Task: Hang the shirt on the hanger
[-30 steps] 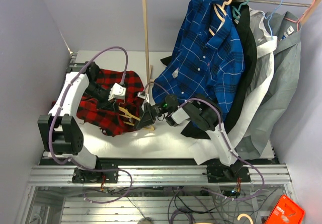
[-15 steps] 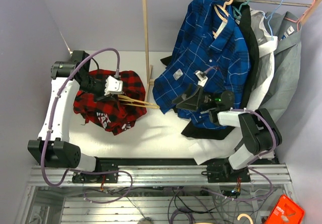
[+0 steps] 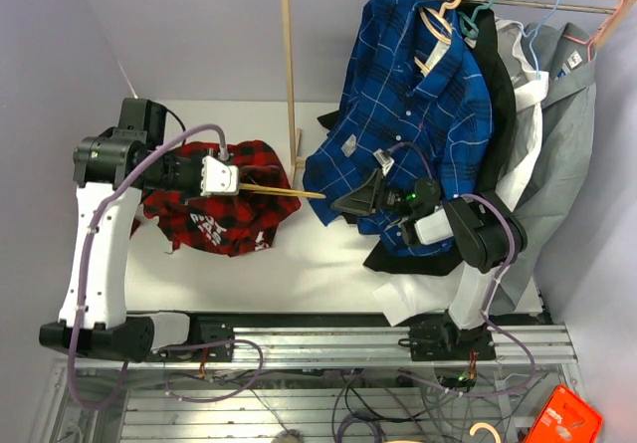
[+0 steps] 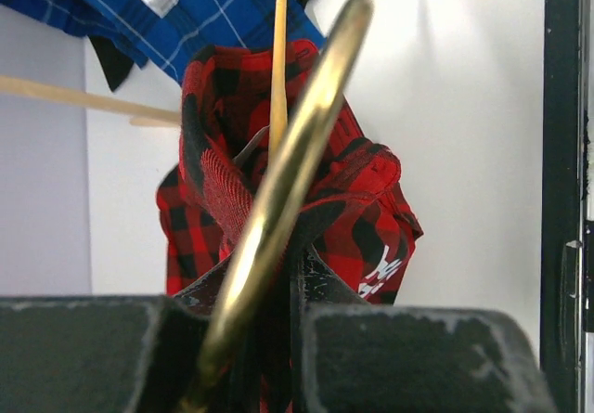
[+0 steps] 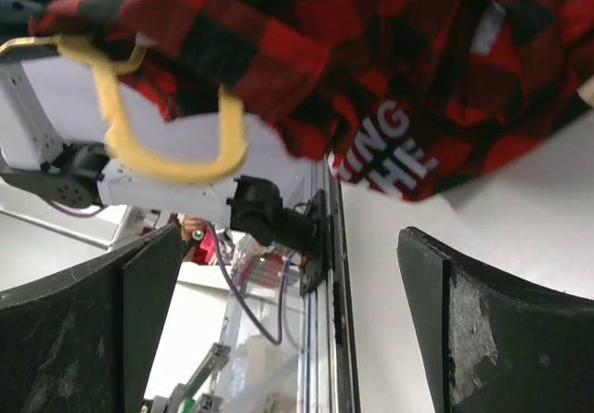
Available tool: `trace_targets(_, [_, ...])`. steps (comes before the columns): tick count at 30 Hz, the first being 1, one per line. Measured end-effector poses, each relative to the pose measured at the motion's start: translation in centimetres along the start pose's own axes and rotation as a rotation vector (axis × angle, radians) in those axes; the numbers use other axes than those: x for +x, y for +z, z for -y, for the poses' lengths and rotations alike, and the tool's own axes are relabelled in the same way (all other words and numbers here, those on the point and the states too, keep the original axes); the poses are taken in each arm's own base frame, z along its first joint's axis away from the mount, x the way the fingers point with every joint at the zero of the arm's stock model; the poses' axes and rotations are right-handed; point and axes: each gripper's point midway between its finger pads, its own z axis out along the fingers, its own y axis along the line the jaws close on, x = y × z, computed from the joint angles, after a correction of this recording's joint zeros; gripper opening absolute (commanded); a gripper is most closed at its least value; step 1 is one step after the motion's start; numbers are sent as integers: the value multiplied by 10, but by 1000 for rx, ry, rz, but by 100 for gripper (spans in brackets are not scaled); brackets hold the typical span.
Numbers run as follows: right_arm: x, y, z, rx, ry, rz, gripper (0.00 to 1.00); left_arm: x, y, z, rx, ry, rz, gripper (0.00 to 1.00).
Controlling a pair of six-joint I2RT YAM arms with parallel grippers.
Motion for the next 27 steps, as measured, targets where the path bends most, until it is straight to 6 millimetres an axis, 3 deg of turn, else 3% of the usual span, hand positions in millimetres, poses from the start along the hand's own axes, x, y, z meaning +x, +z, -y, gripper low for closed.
trace_targets(5, [-21, 25, -5, -31, 17, 43, 93, -34, -11, 20, -19, 63, 41, 7])
trace_targets(12, [-47, 46, 14, -34, 145, 100, 89, -64, -28, 50, -42, 89, 91, 7])
trace_targets(19, [-47, 52, 28, -30, 267, 88, 85, -67, -32, 71, -41, 71, 89, 7])
trace_targets(27, [-21, 74, -17, -110, 268, -43, 84, -50, -25, 74, -22, 62, 34, 7])
